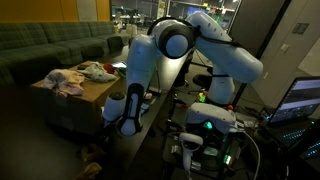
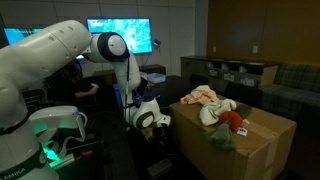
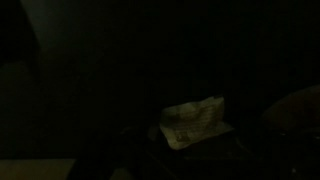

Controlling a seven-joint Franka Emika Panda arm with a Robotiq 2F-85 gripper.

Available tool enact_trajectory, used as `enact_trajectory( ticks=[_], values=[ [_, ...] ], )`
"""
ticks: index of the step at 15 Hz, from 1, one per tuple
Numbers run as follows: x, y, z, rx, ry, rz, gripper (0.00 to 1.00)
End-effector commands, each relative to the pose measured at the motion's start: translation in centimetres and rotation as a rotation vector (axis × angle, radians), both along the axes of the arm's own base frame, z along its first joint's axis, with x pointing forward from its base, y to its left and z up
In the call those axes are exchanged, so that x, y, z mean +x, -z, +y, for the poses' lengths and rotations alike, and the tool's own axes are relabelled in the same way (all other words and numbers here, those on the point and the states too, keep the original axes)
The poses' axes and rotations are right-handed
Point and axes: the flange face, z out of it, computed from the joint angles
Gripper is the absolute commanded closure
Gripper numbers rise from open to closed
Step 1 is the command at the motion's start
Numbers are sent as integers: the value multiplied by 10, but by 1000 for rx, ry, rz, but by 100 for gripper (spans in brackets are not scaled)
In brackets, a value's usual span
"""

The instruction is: Pick up all the objects that are on the box and put them on the table, then pick up the objects that are on the table and put them on the box

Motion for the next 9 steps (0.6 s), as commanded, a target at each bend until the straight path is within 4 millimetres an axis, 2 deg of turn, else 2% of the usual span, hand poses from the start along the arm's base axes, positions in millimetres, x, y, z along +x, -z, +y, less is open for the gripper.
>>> enact_trajectory(
  ticks=[1, 2, 4, 6, 9],
  values=[
    [7, 7, -2, 8, -7, -23, 41],
    [7, 5, -2, 9, -9, -24, 44],
    [6, 2, -2, 6, -14, -26, 41],
    [5, -1, -4, -1, -23, -26, 42],
    [2, -13, -7, -14, -48, -18, 58]
  ],
)
